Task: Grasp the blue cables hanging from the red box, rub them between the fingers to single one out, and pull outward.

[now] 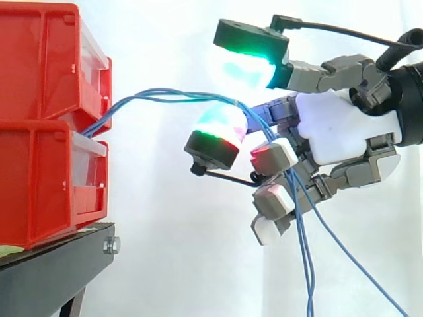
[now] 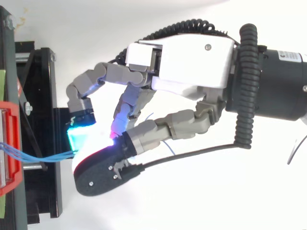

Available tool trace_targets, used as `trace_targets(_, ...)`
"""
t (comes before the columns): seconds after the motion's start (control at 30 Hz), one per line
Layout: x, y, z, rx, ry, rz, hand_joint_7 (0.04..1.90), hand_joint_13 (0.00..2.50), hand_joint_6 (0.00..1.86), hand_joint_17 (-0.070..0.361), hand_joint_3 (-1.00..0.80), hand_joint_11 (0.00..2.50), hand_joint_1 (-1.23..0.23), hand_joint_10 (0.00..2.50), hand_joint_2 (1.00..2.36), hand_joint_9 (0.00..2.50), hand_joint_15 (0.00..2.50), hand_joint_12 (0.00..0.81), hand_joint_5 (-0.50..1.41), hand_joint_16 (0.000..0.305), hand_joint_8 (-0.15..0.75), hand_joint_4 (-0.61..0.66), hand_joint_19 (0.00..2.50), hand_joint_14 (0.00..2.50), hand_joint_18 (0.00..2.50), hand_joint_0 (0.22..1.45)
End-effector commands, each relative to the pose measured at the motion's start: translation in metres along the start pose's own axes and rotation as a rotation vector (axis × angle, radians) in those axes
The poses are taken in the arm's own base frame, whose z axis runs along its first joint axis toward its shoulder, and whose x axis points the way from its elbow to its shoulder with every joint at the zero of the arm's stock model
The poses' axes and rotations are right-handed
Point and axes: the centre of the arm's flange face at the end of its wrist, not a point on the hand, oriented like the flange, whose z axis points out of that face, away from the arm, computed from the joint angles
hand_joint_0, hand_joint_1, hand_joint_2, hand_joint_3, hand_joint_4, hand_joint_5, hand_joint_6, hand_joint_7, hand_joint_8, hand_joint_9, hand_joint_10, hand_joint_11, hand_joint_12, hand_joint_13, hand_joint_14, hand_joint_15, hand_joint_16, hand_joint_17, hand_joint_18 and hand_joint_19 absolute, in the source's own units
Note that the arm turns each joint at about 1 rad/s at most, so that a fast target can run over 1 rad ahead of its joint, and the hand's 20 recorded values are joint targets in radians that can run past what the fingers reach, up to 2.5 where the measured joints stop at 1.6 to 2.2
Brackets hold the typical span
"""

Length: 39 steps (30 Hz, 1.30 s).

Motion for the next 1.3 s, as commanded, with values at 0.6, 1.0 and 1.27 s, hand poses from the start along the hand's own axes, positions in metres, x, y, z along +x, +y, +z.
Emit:
trace_targets(0.6,-0.0008,0.0029,-0.0003,-0.005,-0.001,0.002,1.25,0.96,0.72,0.109,-0.42,0.76,-0.53,0.03,1.01,1.24,0.82,0.341,-0.06,0.049,0.200,-0.11,0.71,0.03,0.61,0.54)
trace_targets(1.0,-0.0010,0.0051,-0.0001,-0.010,-0.001,0.003,1.26,0.98,0.70,0.132,-0.50,0.73,-0.61,0.03,1.00,1.24,0.77,0.390,-0.05,0.059,0.241,-0.07,0.66,0.03,0.68,0.42)
trace_targets(1.27,-0.0007,0.0033,0.0003,-0.007,-0.001,0.002,1.27,0.94,0.74,0.108,-0.42,0.77,-0.60,0.03,1.00,1.25,0.81,0.344,-0.06,0.048,0.199,-0.12,0.71,0.03,0.59,0.55)
